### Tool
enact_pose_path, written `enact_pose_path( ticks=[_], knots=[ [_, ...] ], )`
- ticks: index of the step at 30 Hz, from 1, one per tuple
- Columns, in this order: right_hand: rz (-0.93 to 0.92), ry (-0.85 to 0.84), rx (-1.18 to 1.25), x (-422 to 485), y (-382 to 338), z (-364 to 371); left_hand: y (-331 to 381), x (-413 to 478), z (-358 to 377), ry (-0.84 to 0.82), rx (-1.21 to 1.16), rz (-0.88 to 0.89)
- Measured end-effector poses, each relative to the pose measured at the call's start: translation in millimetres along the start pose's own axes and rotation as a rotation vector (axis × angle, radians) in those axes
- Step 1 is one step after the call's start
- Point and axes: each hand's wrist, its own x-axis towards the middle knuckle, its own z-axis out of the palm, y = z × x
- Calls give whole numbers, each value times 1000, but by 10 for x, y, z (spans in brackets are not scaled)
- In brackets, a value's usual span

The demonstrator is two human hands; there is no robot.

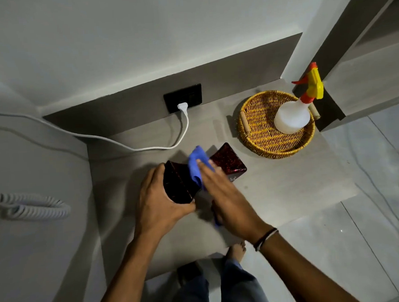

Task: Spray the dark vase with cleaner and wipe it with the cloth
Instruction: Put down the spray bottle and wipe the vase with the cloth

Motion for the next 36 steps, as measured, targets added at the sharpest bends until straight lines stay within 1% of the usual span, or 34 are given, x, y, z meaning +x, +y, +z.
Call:
enact_pose_path(
  ticks=[2, 4, 5, 7, 10, 12, 15, 17, 19, 21, 23, 25, 26, 28, 30, 32, 34, 36],
  knots=[
    [126, -15, -153, 10, 316, -153, -27, 9, 17, -11, 23, -15],
    [284, -21, -101, 20, 544, -312, -10, 18, 50, -16, 4, -24],
    [351, 28, -27, 28, 603, -361, 8, 40, 72, -19, -18, -47],
    [508, 204, 144, 31, 658, -400, 40, 113, 120, -19, -72, -106],
    [743, 406, 470, 64, 696, -456, 76, 262, 187, -21, -198, -195],
    [855, 454, 671, 89, 727, -493, 88, 338, 211, -20, -279, -249],
    [942, 455, 881, 155, 689, -512, 117, 407, 196, -15, -343, -283],
    [964, 458, 951, 207, 667, -505, 132, 445, 146, -61, -289, -272],
    [977, 447, 993, 248, 668, -504, 139, 453, 60, -161, -172, -236],
    [999, 430, 990, 269, 681, -514, 133, 437, -21, -250, -111, -145],
    [1018, 420, 969, 274, 693, -527, 114, 402, -79, -344, -106, -76],
    [1016, 403, 957, 276, 684, -548, 115, 398, -103, -389, -52, -37],
    [1007, 394, 950, 272, 675, -557, 119, 402, -101, -381, -22, -16],
    [972, 385, 902, 267, 640, -564, 115, 406, -77, -293, 42, 44],
    [901, 395, 736, 256, 549, -556, 124, 392, -42, -188, 59, 91],
    [820, 404, 506, 215, 414, -528, 146, 364, -20, -135, -11, 100],
    [717, 392, 327, 152, 254, -482, 171, 348, -13, -121, -48, 100],
    [547, 361, 293, 122, 21, -432, 184, 348, -5, -111, -33, 112]
  ],
)
